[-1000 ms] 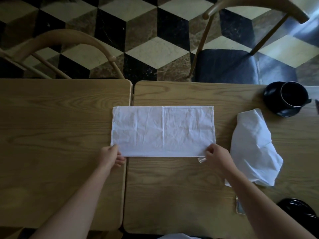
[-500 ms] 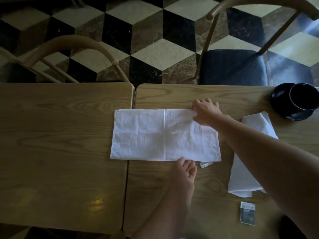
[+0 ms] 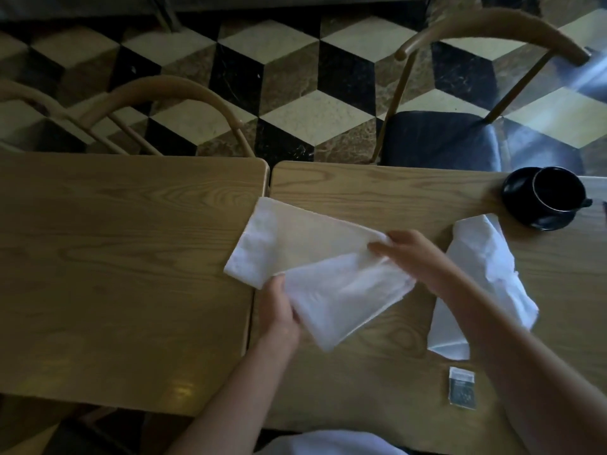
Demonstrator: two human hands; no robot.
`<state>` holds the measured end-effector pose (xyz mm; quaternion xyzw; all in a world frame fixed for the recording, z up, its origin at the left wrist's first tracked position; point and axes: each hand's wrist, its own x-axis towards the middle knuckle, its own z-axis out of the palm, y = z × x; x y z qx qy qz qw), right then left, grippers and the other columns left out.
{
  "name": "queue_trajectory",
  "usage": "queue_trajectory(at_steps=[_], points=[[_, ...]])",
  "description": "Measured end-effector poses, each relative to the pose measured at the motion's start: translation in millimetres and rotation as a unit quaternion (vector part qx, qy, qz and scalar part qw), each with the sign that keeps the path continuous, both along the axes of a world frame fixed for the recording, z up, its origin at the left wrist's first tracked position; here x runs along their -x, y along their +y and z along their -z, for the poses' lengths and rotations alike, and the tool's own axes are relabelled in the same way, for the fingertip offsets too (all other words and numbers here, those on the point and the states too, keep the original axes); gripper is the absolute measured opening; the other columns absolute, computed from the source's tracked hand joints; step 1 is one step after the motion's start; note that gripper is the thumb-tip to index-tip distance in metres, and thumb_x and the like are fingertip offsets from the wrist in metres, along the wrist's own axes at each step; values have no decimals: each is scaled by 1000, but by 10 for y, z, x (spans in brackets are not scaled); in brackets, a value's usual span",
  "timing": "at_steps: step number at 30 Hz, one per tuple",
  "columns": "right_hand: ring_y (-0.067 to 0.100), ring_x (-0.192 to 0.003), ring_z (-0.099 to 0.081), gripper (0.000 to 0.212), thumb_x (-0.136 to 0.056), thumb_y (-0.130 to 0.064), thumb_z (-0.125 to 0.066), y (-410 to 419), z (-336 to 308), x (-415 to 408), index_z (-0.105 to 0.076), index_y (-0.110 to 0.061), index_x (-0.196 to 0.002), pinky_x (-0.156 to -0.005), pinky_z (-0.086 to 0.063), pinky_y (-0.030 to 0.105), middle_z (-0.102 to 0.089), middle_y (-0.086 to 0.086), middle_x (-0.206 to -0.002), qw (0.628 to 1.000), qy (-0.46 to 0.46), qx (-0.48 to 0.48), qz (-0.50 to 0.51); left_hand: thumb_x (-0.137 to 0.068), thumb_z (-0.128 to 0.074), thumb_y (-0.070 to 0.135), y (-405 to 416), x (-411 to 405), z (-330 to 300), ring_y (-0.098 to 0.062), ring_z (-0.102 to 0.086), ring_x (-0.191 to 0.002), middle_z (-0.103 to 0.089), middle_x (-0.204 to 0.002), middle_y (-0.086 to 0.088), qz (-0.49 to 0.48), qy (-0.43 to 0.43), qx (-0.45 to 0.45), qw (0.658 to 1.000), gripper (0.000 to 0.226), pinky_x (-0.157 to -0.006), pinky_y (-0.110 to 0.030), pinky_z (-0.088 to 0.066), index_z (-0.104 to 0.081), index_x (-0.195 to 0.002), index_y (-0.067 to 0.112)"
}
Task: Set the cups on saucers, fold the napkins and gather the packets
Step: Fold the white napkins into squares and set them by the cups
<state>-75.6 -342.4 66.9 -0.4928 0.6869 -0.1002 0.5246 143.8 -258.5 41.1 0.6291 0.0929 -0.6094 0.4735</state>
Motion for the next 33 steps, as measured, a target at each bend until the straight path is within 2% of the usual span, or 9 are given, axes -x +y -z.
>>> queue_trajectory(at_steps=[3,7,11,14,16,18,21,28,33], points=[[16,-64,-65,27,-90,-40,-68,845,17,-99,-77,-14,-90,-62,-47,30,-74,-1,-67,993,-55,-22,104,-91,-56,23,352,-282,-128,-34,-66,-110,-69,-123,-17,72,22,18,997,41,-83,-39,-53,-62,-128,5],[35,-78,-74,27,-98,-25,-62,1833,76,-354,-76,-2,-101,-66,-59,38,-77,22,-94,928,-204,-161,268,-81,-61,17,1046,-462,-285,-34,-71,-102,-69,-123,-20,237,184,-53,952,45,-88,-41,-56,-70,-123,4],[33,-78,-70,26,-99,-21,-58,2178,15,-598,-75,-2,-106,-66,-50,37,-76,20,-98,902,-227,-185,318,-73,-67,8,1267,-638,-366,-33,-74,-94,-73,-114,-20,304,172,-96,932,47,-77,-40,-60,-72,-119,2],[26,-65,-66,20,-97,-16,-59,1860,-178,-609,-73,-3,-98,-53,-42,27,-74,14,-80,916,-216,-123,316,-70,-71,6,851,-705,-547,-35,-72,-97,-74,-110,-20,291,95,-52,950,52,-82,-46,-59,-66,-121,2],[15,-46,-61,15,-94,-12,-60,1447,-377,-585,-70,-4,-86,-41,-41,18,-66,6,-61,930,-197,-68,302,-86,-62,8,419,-703,-763,-34,-73,-88,-75,-102,-18,278,59,-10,959,30,-76,-46,-59,-64,-116,6],[17,-54,-65,12,-90,-11,-61,987,-634,-611,-69,-5,-84,-50,-47,21,-65,10,-69,940,-182,-9,289,-99,-49,12,-34,-702,-1050,-31,-70,-83,-71,-97,-16,281,30,41,958,17,-74,-46,-56,-60,-111,10],[34,-86,-66,15,-85,-16,-62,396,-1082,-689,-72,-6,-89,-73,-50,39,-69,21,-95,939,-175,61,291,-103,-46,15,-584,-685,-1533,-36,-59,-107,-60,-114,-18,273,-28,107,956,14,-89,-54,-49,-57,-111,10],[31,-80,-60,18,-77,-23,-62,-7,-2050,-811,-71,-10,-85,-70,-47,42,-64,14,-86,896,-251,204,303,-100,-47,13,-1026,-750,-2400,-28,-66,-87,-68,-95,-14,256,-46,259,930,14,-76,-43,-58,-61,-99,10],[32,-90,-60,27,-89,-24,-60,303,-1992,-822,-72,-4,-101,-77,-48,48,-64,19,-101,883,-280,234,295,-95,-56,15,-752,-905,-2187,-24,-67,-86,-69,-93,-10,228,-45,288,929,11,-73,-37,-58,-64,-102,13]])
